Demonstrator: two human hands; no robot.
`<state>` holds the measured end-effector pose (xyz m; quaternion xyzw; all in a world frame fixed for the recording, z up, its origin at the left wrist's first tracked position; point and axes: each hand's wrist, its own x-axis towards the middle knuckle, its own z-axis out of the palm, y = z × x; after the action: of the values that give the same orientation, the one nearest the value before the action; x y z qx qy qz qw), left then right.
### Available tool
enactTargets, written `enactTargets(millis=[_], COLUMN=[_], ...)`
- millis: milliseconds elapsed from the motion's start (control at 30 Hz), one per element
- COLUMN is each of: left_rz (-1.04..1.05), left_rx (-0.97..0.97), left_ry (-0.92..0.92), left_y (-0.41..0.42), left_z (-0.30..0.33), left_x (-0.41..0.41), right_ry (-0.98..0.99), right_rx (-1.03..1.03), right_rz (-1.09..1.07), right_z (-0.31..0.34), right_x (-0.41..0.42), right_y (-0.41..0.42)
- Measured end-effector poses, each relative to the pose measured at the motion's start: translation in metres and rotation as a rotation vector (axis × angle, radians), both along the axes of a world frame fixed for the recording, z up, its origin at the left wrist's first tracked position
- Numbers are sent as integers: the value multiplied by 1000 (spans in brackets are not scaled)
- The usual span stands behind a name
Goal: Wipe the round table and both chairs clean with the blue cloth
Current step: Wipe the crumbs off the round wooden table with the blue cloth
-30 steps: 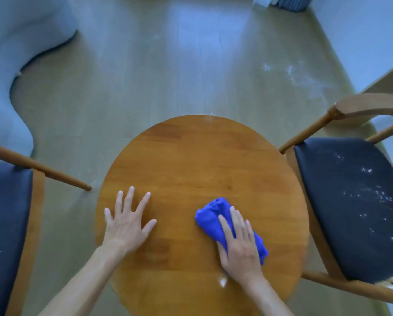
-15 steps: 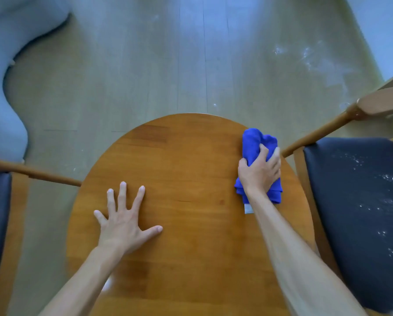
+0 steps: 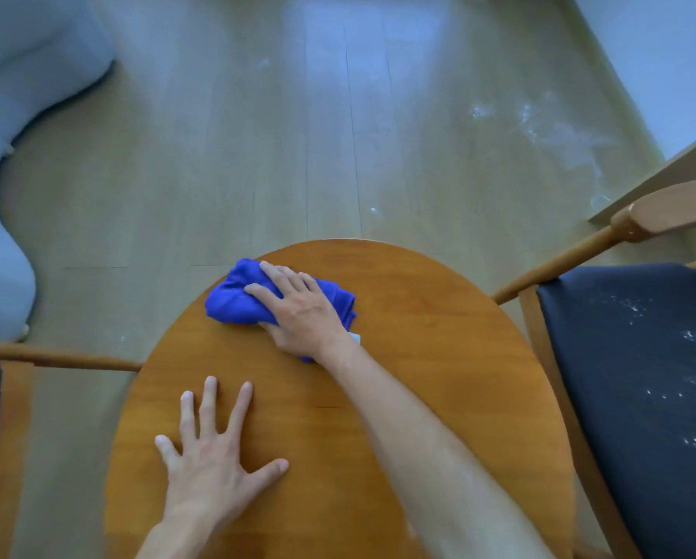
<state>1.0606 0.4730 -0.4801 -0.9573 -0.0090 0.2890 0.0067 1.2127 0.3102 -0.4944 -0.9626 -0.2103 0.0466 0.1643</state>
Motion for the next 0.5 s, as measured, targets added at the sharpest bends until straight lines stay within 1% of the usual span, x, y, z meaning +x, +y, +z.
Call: enactTargets(millis=[67, 133, 200, 267, 400, 467, 500], left_rz=[1, -5, -1, 3, 0, -8, -13], left_rx=[6, -3, -20, -30, -51, -58, -56], left_ry=[0, -6, -8, -1, -4, 1, -1], left_y=[3, 5, 6, 5, 3, 1, 1], left_z=[0, -2, -2, -3, -2, 0, 1], left_x=[1, 1, 2, 4, 5, 4, 3], right_ry=[-4, -9, -30, -51, -67, -23, -1], right_rx=[21, -20, -30, -37, -58, -43, -36], right_rz=[-232, -535, -785, -974, -1384, -1542, -1587], right_z=[0, 2, 2, 2, -1, -1, -1], right_x=[-2, -20, -53, -100, -216, -272, -293], right_y=[-52, -108, -150, -171, -161, -131, -108])
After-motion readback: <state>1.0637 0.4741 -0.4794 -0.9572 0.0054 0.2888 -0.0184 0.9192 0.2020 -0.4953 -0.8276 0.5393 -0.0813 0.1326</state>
